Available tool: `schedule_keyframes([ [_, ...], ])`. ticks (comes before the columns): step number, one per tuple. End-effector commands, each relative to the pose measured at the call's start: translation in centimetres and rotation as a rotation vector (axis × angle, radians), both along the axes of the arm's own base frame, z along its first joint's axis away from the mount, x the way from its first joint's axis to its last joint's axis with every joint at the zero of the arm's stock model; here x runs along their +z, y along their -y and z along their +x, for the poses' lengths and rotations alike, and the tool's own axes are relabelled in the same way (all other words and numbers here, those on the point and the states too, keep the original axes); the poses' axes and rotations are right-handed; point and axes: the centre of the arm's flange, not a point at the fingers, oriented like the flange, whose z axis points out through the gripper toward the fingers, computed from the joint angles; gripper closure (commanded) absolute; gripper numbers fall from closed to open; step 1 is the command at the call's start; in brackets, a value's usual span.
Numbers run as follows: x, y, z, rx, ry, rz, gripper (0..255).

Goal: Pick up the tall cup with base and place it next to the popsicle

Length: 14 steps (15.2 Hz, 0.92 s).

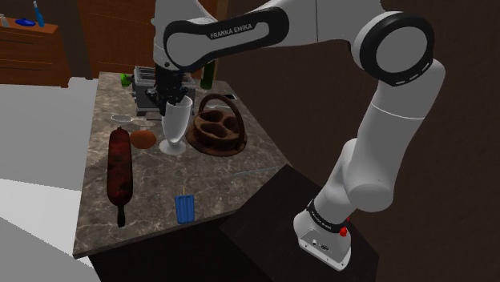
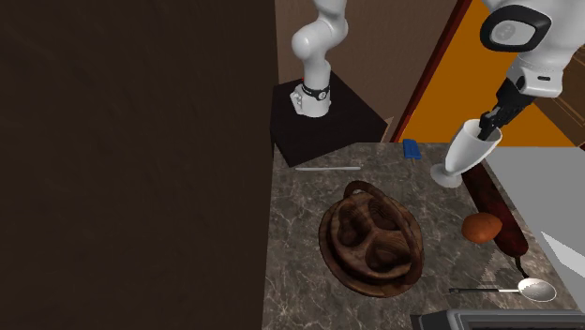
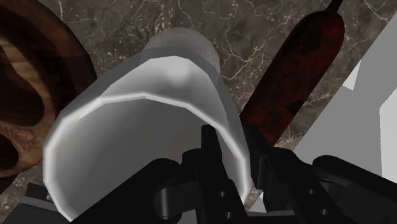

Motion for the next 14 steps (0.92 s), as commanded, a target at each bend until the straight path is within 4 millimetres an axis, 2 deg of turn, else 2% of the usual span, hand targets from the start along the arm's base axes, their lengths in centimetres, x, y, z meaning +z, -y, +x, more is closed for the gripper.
schedule_keyframes([
  [1,-1.1,-0.1,0.0,0.000,0.002,0.001,255],
  [14,-7.9,-0.1,0.0,0.000,0.002,0.001,255],
])
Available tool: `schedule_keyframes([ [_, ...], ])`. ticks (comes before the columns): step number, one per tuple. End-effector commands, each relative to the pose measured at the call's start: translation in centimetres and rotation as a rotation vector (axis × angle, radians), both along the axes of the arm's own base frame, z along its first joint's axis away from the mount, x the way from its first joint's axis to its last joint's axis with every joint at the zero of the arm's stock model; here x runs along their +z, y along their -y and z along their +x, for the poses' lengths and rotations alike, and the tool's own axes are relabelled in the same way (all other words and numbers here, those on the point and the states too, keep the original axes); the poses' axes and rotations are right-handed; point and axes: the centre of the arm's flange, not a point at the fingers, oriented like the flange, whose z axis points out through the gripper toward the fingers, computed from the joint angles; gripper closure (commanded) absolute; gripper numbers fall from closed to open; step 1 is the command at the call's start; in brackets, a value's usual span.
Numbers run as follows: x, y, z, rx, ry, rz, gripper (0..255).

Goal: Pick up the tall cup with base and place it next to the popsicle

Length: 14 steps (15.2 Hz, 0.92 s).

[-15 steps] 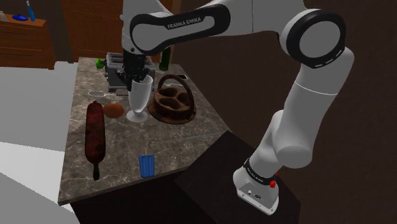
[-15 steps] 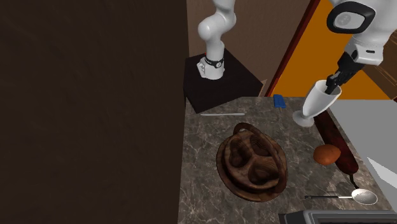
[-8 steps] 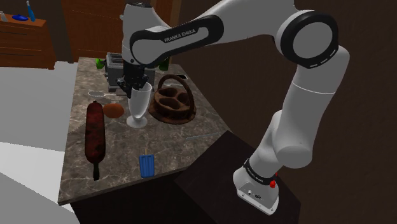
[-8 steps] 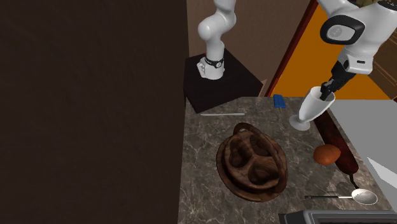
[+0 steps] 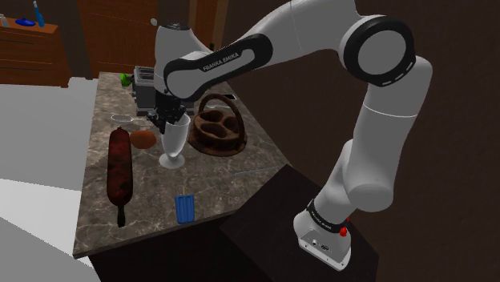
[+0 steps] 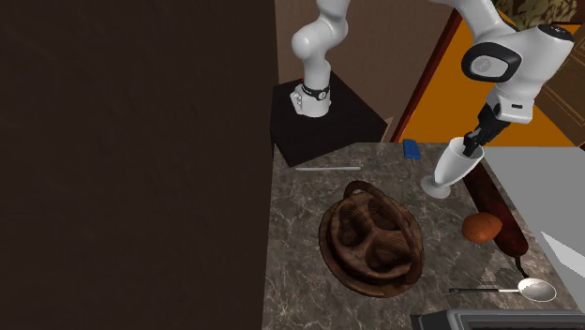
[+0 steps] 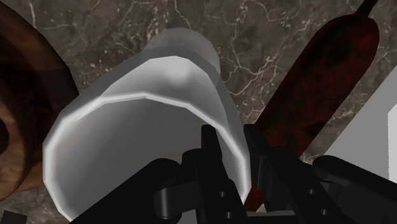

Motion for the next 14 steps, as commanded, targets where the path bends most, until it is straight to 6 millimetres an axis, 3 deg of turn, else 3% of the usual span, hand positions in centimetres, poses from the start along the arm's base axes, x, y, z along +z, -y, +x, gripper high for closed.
schedule_keyframes([
  [1,-1.0,0.1,0.1,0.000,0.001,0.000,255],
  [5,-3.1,0.1,0.1,0.000,0.001,0.000,255],
  [13,-3.2,0.1,0.1,0.000,0.001,0.000,255],
  [14,-3.2,0.1,0.1,0.000,0.001,0.000,0],
])
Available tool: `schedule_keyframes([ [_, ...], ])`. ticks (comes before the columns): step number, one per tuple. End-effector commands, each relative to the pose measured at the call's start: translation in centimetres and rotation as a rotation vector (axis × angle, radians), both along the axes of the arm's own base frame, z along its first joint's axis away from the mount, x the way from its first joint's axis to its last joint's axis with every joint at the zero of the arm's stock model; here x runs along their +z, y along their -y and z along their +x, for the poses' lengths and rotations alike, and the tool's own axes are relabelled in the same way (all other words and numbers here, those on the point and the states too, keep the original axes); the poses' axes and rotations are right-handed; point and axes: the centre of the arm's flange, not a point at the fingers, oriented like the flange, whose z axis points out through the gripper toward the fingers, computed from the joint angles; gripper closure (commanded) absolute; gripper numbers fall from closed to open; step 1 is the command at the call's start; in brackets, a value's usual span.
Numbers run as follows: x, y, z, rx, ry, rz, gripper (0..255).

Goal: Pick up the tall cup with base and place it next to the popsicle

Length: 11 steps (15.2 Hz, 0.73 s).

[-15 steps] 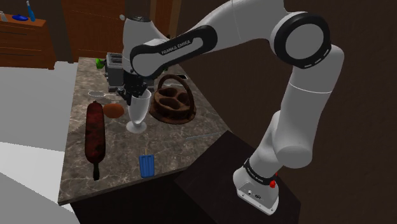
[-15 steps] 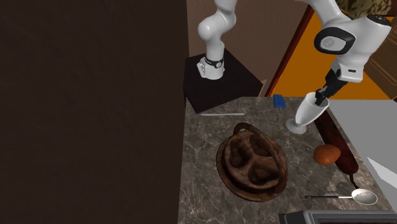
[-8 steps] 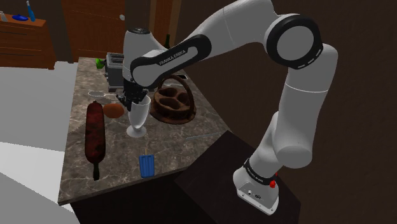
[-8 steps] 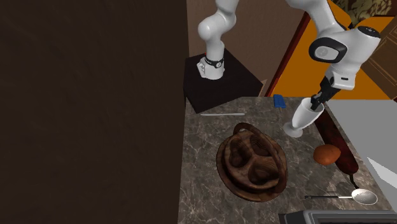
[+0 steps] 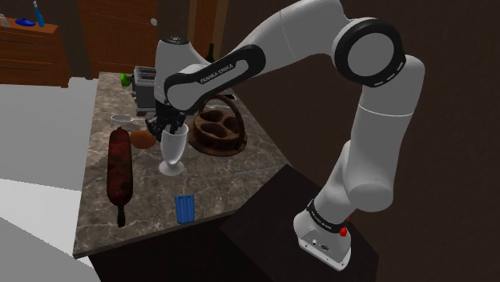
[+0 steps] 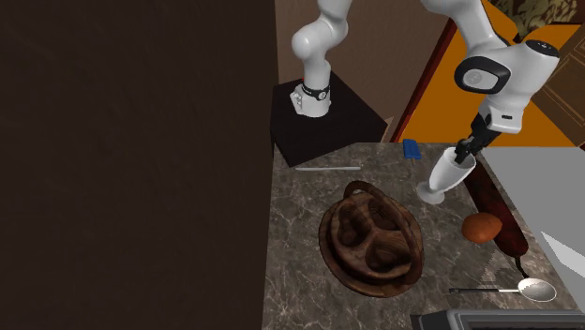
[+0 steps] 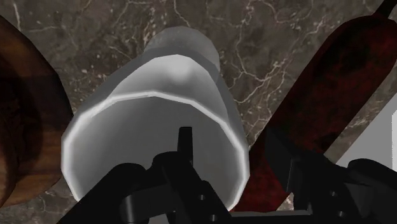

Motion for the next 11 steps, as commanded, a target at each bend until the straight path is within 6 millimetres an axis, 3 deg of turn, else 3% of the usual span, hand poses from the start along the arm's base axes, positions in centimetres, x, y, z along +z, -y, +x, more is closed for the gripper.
schedule_keyframes([
  [1,0.0,0.0,0.0,0.000,0.001,0.000,0],
  [5,0.0,0.0,0.0,0.000,0.001,0.000,0],
  [9,5.0,0.0,-0.5,0.000,0.001,0.000,0],
  [11,5.0,0.0,-0.5,0.000,0.001,0.000,0],
])
